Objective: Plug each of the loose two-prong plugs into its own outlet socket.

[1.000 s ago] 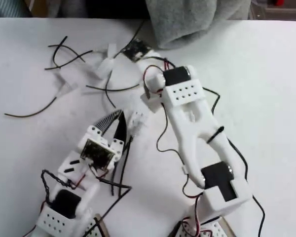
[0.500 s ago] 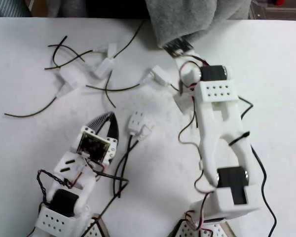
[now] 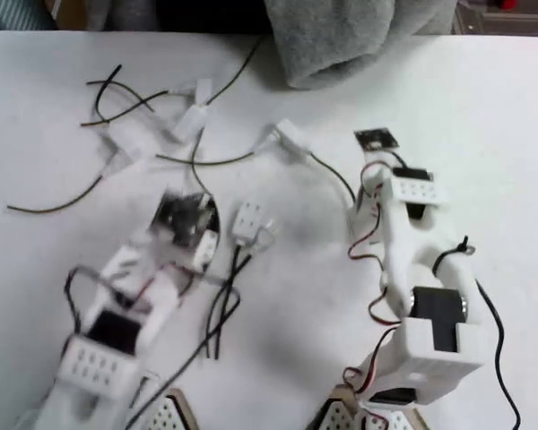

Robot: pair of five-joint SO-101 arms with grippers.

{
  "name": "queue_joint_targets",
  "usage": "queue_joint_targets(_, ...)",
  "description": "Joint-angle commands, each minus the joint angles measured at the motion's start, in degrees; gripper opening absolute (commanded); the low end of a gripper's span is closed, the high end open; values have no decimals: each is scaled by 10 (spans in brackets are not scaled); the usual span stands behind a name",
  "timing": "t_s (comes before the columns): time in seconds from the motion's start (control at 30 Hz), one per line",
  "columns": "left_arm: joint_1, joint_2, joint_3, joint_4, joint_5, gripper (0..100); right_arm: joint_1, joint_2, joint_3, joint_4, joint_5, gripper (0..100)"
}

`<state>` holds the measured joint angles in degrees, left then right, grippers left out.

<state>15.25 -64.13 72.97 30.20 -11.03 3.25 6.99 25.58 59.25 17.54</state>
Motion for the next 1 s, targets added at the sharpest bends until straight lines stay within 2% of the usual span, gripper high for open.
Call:
queue_joint_targets(0.0,5,243,-142,5,-4,65,5,-4,39,-72,-7,19)
queue_joint_targets(0.13,58,457,-293,98,-76,65,8,-9,58,-102,-48,20)
queue_joint_targets(0.27,95,600,-414,178,-76,65,19,-8,57,-105,-65,24)
queue_joint_targets(0.37,91,674,-478,209,-68,72,18,-7,57,-105,-67,24)
queue_joint_targets(0.43,82,716,-507,227,-55,119,18,-7,56,-105,-67,25)
queue_joint_targets(0.53,80,755,-547,258,-36,174,17,-7,56,-105,-67,25)
queue_joint_targets(0.63,85,764,-576,289,-37,177,17,-7,56,-113,-67,25)
queue_joint_targets(0.97,132,760,-583,320,-37,175,16,-6,56,-113,-67,25)
